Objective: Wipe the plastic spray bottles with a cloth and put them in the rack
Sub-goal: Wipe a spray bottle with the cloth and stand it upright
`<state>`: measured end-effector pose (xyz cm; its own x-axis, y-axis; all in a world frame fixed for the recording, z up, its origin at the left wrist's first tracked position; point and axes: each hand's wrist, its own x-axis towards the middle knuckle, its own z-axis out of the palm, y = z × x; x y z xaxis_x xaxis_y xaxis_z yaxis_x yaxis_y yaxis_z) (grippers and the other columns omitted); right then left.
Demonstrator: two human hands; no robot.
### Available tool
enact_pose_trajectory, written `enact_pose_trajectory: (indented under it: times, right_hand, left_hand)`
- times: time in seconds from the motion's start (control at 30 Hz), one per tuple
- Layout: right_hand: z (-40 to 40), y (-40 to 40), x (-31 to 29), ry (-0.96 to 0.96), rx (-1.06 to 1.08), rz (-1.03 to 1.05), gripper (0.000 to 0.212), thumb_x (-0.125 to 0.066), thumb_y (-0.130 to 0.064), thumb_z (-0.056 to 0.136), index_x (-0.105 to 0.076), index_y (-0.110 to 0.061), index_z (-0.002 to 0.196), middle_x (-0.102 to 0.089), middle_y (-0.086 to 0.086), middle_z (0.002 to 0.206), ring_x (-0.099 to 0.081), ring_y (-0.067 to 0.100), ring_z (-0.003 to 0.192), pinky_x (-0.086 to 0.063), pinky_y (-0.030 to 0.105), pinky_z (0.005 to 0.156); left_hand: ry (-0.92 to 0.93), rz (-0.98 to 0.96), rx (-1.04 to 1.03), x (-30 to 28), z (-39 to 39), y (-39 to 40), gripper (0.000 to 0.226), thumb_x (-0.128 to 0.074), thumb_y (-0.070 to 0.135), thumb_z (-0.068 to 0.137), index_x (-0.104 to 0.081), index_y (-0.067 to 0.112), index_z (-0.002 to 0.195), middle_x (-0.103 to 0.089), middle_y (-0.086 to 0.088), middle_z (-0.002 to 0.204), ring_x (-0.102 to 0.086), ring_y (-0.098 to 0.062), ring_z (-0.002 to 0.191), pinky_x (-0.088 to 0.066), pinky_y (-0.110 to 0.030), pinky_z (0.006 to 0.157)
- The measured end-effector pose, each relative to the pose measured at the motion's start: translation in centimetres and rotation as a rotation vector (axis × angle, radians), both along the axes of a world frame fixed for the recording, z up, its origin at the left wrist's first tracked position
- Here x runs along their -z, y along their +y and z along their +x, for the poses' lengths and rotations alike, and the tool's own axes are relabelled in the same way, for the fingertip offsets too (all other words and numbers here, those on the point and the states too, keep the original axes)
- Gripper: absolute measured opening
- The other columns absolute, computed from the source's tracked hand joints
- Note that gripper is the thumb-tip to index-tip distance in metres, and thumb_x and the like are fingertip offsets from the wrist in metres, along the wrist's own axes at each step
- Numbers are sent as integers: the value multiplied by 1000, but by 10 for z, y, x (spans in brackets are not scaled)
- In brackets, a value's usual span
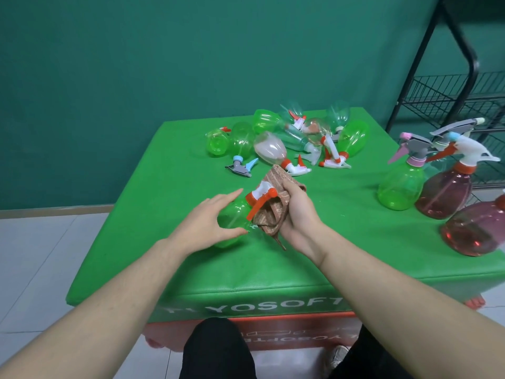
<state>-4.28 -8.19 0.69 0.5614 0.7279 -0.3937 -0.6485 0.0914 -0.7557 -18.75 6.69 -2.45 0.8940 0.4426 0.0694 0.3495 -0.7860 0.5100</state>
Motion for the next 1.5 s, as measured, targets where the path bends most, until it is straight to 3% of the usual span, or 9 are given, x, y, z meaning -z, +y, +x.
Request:
enact_pose_trajectory:
  times: [0.1, 0.17, 0.33, 0.47, 0.67, 0.97, 1.2, 1.33, 1.5]
  right_hand:
    - [1, 2, 0, 31, -19, 26, 46, -40, -39, 107, -66, -6, 126, -72, 17, 118, -66, 30, 107, -43, 50, 113]
    - [1, 4, 1, 49, -43, 48, 50, -40, -40, 106, -63, -4, 132, -67, 20, 128, -63, 31, 110, -40, 52, 115]
    - [6, 7, 5, 126, -53, 91, 52, -37, -40, 106, -63, -5, 134, -63, 21, 134, -61, 32, 116, -42, 51, 113]
    - [10, 2, 5, 183, -52, 111, 49, -34, -37, 107, -67, -6, 124, -69, 21, 125, -67, 29, 100, -51, 45, 98]
    - [14, -5, 12, 245, -55, 141, 48, -34, -36, 105, -68, -5, 121, -65, 22, 130, -62, 32, 113, -40, 51, 113]
    - [23, -10, 6, 165, -113, 160, 45, -28, -34, 108, -62, -11, 127, -71, 17, 123, -65, 31, 116, -43, 57, 109]
    - [20, 24, 12, 205, -118, 124, 44, -33, -34, 105, -64, -7, 119, -66, 16, 120, -59, 29, 108, -41, 48, 113]
    - [21, 33, 15, 252, -97, 139, 42, -32, -33, 103, -65, -9, 116, -64, 16, 115, -60, 27, 101, -40, 48, 112]
    - [29, 24, 18, 225, -54, 127, 54, -27, -33, 104, -59, -2, 135, -65, 18, 125, -57, 29, 116, -36, 53, 114]
  left_hand:
    - [-3, 11, -10, 1, 2, 0, 96, -72, 74, 67, -43, 34, 150, -48, 16, 141, -44, -5, 128, -36, -36, 116]
    - [-14, -17, -11, 5, 3, -1, 91, -78, 67, 69, -45, 33, 147, -45, 18, 138, -45, -4, 125, -37, -32, 113]
    - [-22, -72, -52, 15, 6, -4, 88, -83, 60, 71, -42, 43, 147, -56, 8, 140, -53, -8, 122, -43, -31, 109]
    - [16, -76, -68, 12, 11, -3, 90, -80, 65, 71, -38, 47, 148, -57, 7, 134, -55, -11, 120, -46, -34, 107]
    - [138, -25, -33, 1, 17, -2, 92, -79, 64, 74, -33, 45, 152, -51, 6, 114, -53, -14, 110, -45, -31, 100]
    - [102, -82, -187, -2, 13, 0, 91, -80, 54, 79, -33, 36, 154, -51, 2, 120, -59, -14, 102, -48, -22, 79]
    - [100, 7, -186, 5, 11, -12, 89, -78, 55, 80, -33, 38, 154, -45, 4, 116, -54, -17, 106, -41, -25, 86]
    - [89, 7, -189, 6, 15, -12, 88, -79, 51, 81, -34, 35, 155, -52, 1, 133, -50, -11, 110, -38, -22, 91]
    - [120, 5, -266, 8, 24, -13, 89, -80, 50, 80, -32, 37, 154, -55, 1, 133, -56, -12, 99, -45, -24, 79]
